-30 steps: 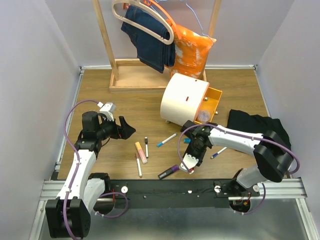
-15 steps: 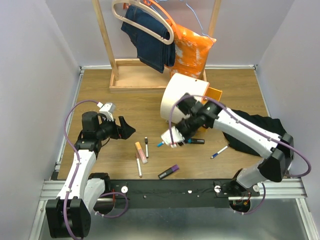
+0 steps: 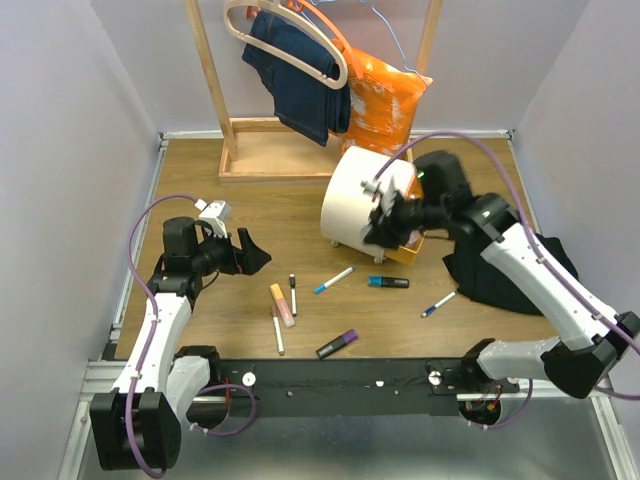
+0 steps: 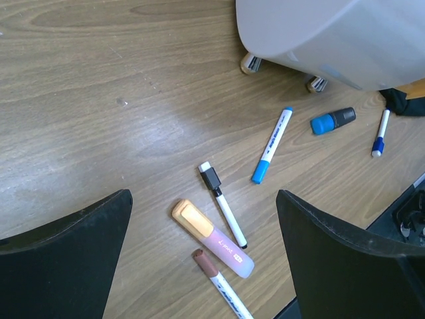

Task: Sort the stationery into containers
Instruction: Place the stationery in the drawer.

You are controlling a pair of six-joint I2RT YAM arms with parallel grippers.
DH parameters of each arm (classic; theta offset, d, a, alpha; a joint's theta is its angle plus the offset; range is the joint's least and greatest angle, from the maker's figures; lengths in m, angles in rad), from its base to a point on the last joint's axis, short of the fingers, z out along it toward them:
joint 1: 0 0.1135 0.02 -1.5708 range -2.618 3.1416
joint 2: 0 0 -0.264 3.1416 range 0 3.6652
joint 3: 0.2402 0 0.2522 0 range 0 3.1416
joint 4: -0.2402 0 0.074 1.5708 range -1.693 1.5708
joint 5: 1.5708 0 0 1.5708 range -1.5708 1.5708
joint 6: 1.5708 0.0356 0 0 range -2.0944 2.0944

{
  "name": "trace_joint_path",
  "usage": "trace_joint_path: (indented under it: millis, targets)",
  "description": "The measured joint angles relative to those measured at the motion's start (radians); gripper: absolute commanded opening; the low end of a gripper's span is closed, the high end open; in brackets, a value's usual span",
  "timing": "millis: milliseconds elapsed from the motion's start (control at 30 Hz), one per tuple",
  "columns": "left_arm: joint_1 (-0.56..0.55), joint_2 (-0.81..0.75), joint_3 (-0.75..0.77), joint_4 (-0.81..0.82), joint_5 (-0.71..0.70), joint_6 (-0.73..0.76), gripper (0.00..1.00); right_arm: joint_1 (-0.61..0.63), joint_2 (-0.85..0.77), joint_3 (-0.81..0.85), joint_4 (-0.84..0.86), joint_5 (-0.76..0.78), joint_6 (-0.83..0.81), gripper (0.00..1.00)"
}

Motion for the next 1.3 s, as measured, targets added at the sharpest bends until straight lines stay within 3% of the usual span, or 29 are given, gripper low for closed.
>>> trace_joint_path:
  millis: [100,167,367,667,967,1033,1067,1100,1133,1200,1300]
  targets:
    - [0.0,0.014,0.009,-0.009,0.003,0.002,0.99,-0.179,-0.01,0.007,0.066,0.037,0.135,0.01]
    - [0.0,0.02,0.015,-0.01,0.004,0.003,0.99,-0.269,-0.009,0.019,0.1,0.098,0.219,0.01]
    - [0.0,0.034,0.047,-0.023,0.003,0.003,0.99,-0.367,-0.009,0.05,0.17,0.218,0.406,0.01]
    - [0.001,0.101,0.186,-0.108,0.002,0.054,0.99,-0.645,0.085,0.057,0.22,0.247,0.654,0.01]
    - [0.001,0.104,0.205,-0.15,0.001,0.074,0.99,-0.685,0.206,0.052,0.246,0.156,0.746,0.01]
    - [0.001,0.104,0.204,-0.154,0.0,0.073,0.99,-0.685,0.209,0.052,0.254,0.148,0.759,0.09]
    - [0.001,0.104,0.203,-0.155,0.0,0.073,0.99,-0.685,0.212,0.052,0.259,0.147,0.768,0.19]
    - [0.001,0.104,0.203,-0.158,0.0,0.073,0.99,-0.685,0.213,0.052,0.26,0.148,0.77,0.36]
    - [0.001,0.104,0.203,-0.16,0.0,0.073,0.99,-0.685,0.219,0.052,0.263,0.148,0.775,0.42]
    - [0.002,0.104,0.203,-0.161,0.0,0.073,0.99,-0.685,0.231,0.052,0.264,0.149,0.782,0.51]
    - [0.002,0.104,0.201,-0.161,-0.002,0.073,0.99,-0.685,0.254,0.049,0.264,0.151,0.79,0.52]
